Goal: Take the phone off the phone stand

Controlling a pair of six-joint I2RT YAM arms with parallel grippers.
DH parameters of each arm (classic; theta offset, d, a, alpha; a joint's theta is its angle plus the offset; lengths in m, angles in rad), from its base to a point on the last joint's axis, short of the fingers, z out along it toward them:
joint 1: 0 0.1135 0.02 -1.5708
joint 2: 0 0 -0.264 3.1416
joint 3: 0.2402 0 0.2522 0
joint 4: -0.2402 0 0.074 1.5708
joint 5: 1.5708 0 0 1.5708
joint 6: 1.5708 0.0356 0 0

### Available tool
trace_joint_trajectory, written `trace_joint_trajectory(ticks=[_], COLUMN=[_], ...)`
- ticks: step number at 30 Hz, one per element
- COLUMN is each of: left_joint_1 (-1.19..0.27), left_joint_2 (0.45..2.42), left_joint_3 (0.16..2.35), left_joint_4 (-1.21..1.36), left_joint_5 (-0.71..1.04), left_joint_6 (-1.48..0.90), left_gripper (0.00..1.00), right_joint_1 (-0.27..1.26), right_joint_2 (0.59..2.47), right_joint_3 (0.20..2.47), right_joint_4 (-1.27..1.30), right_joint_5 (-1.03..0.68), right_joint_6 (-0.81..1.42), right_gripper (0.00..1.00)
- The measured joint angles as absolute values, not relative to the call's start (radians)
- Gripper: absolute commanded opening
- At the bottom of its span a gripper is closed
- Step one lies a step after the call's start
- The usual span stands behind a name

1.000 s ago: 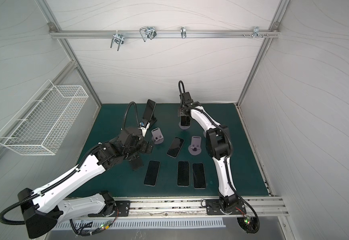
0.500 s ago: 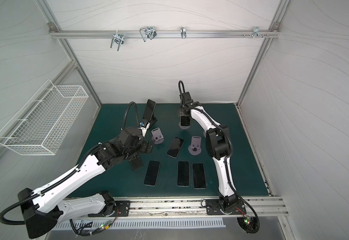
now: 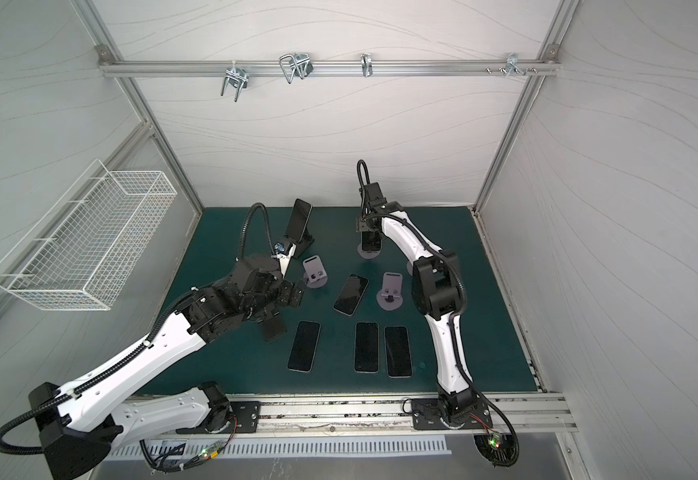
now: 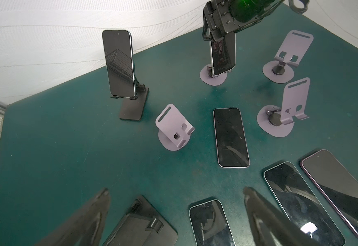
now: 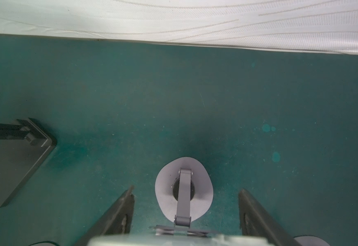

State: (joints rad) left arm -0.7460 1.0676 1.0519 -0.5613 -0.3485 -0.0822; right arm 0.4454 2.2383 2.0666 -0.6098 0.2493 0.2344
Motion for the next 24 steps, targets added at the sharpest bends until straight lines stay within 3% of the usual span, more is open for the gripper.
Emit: trace_joint_trajectory(ticks=[24], left_joint_1=[-0.740], left_joint_2=[1.032], left_joint_3=[1.178], left_joint_4=[-0.713], left_joint_5=[-0.376], left_joint_6=[-0.189], left_gripper=[0.99], right_joint_1=[0.502], right_joint_2=[2.077], right_joint_3=[2.116], right_joint_4=[-0.719], right_joint_5=[0.246], right_joint_6=[0.235], right_gripper=[0.64])
